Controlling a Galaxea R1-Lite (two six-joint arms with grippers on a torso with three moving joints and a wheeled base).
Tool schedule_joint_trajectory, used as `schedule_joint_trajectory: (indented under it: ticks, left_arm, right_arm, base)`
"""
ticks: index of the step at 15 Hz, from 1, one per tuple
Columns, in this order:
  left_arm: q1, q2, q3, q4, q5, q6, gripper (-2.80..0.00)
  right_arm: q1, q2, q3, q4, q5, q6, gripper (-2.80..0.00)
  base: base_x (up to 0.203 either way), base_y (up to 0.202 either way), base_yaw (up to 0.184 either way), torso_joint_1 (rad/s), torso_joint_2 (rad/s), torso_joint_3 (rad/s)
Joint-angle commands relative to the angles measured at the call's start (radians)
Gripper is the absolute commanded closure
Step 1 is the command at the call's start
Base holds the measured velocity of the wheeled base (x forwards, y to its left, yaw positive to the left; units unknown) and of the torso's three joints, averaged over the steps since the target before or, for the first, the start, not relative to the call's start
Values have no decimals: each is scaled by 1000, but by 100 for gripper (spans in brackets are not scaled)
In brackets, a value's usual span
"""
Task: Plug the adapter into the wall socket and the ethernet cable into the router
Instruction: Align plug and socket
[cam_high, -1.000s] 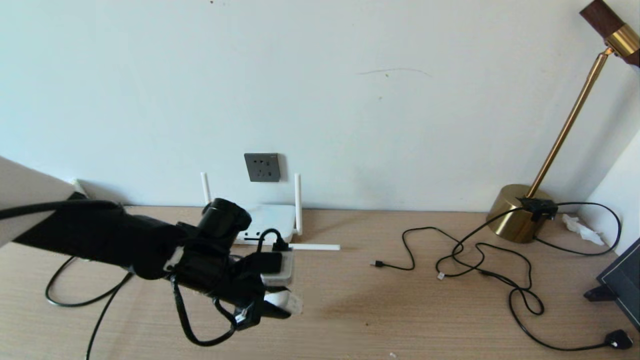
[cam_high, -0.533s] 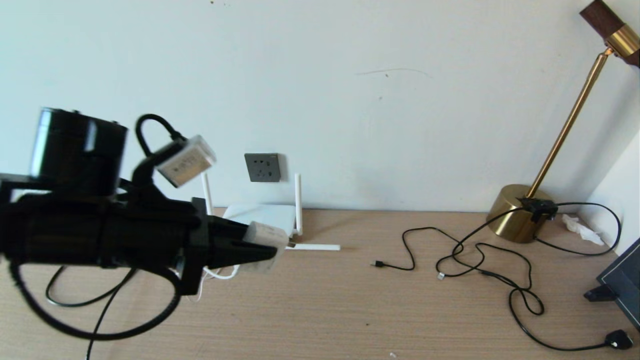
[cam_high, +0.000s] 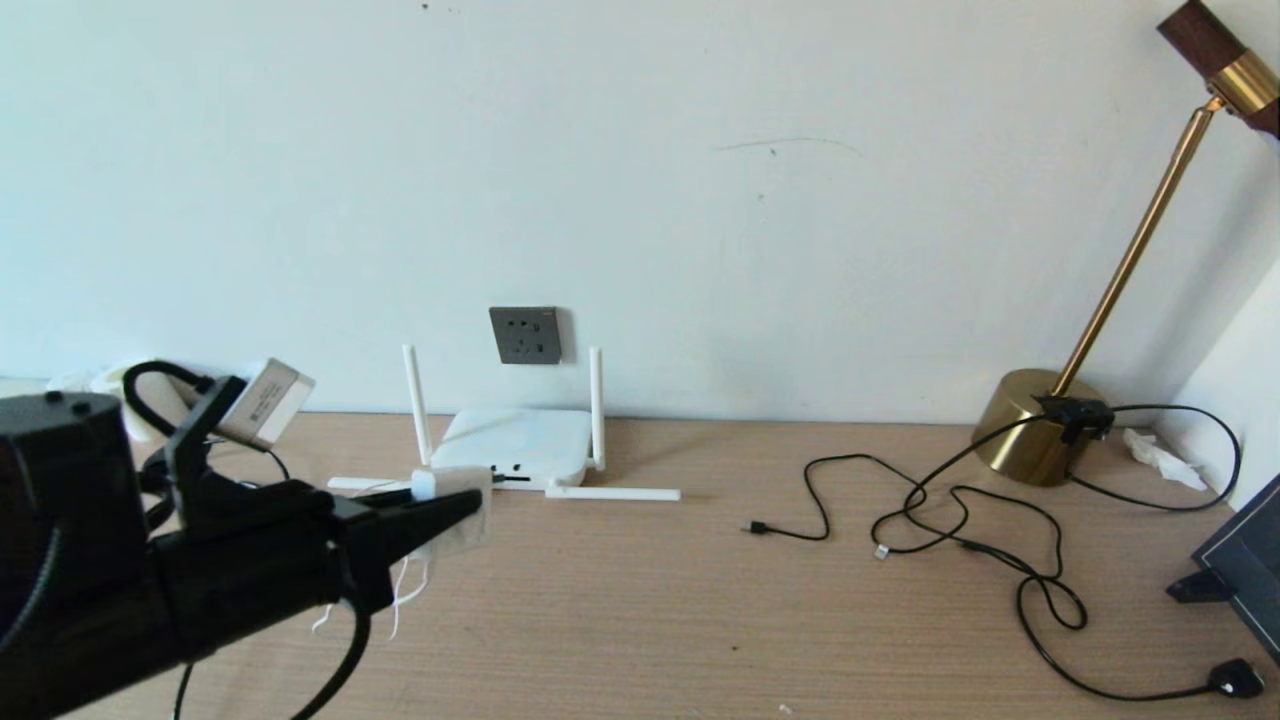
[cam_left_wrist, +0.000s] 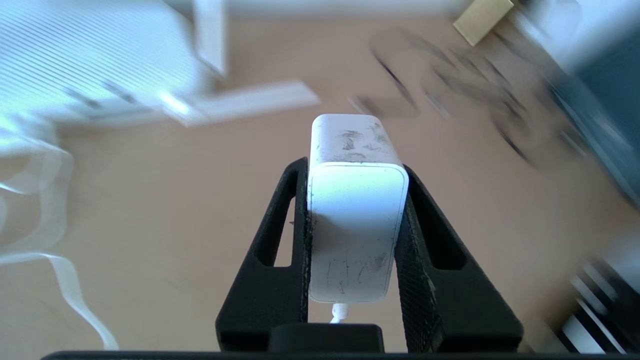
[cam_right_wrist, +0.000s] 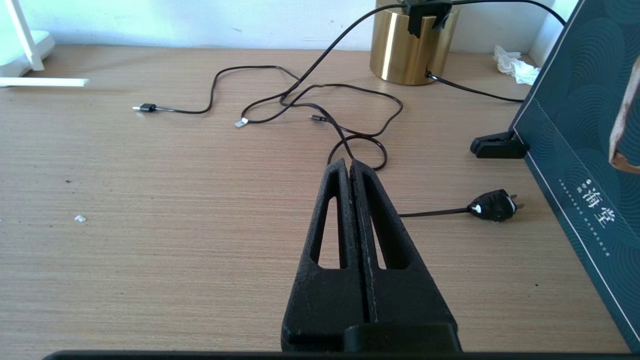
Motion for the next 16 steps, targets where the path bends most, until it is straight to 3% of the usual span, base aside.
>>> schedule_joint_trajectory:
  ticks: [1, 4, 8, 16]
  left_arm:
    - [2, 152, 59, -299, 105, -2, 0]
    - [3, 369, 77, -576, 270, 4, 0]
    - [14, 656, 40, -832, 355, 64, 0]
    - [23, 898, -296, -894, 414, 128, 0]
  right_arm:
    - [0, 0, 0, -1, 0, 0, 0]
    - [0, 0, 0, -1, 0, 0, 0]
    - [0, 1, 0, -1, 0, 0, 0]
    - [0, 2, 0, -1, 0, 0, 0]
  base:
    - [0, 0, 0, 0, 0, 0]
    - [0, 0, 0, 0, 0, 0]
    - [0, 0, 0, 0, 0, 0]
    - [0, 0, 0, 0, 0, 0]
